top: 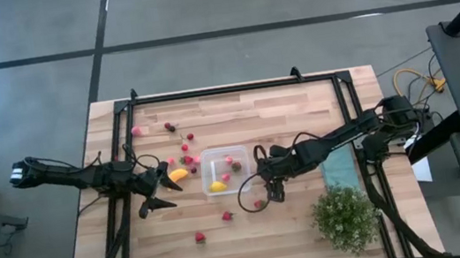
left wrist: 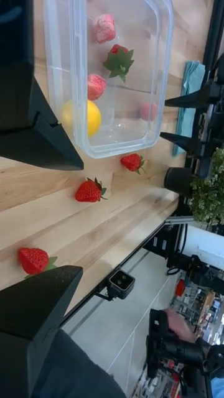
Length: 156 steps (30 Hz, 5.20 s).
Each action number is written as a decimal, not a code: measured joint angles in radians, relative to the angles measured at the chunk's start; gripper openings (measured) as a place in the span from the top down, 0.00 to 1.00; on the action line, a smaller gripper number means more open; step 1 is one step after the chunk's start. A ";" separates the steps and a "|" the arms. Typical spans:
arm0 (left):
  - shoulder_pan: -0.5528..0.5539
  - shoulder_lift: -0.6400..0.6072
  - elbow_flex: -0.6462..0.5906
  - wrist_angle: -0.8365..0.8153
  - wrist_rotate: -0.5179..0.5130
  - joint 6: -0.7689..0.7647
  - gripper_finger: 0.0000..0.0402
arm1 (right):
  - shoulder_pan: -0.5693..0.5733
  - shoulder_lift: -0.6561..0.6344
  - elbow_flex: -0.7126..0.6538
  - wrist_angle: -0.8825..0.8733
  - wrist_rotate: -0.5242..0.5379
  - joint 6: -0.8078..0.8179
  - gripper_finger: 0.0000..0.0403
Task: Pick and placing Produce into tupperware
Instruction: Put the peach into the transparent bin, then put the strawberry into the transparent bin
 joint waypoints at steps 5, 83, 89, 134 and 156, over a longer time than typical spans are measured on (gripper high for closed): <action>0.000 0.000 0.000 0.000 0.000 0.000 0.38 | 0.000 0.006 0.000 0.002 0.015 -0.001 0.43; 0.000 0.000 0.000 0.000 0.000 0.000 0.38 | -0.002 0.123 -0.003 0.069 0.051 -0.189 0.43; 0.000 0.000 0.000 0.000 0.000 0.000 0.38 | -0.002 0.122 -0.004 0.049 0.070 -0.172 0.46; 0.000 0.000 0.000 0.000 0.000 0.000 0.38 | -0.129 0.434 0.813 -0.382 0.022 -0.315 0.40; 0.000 0.000 0.000 0.000 0.000 0.000 0.38 | 0.100 0.137 0.437 -0.505 -0.016 -0.209 0.38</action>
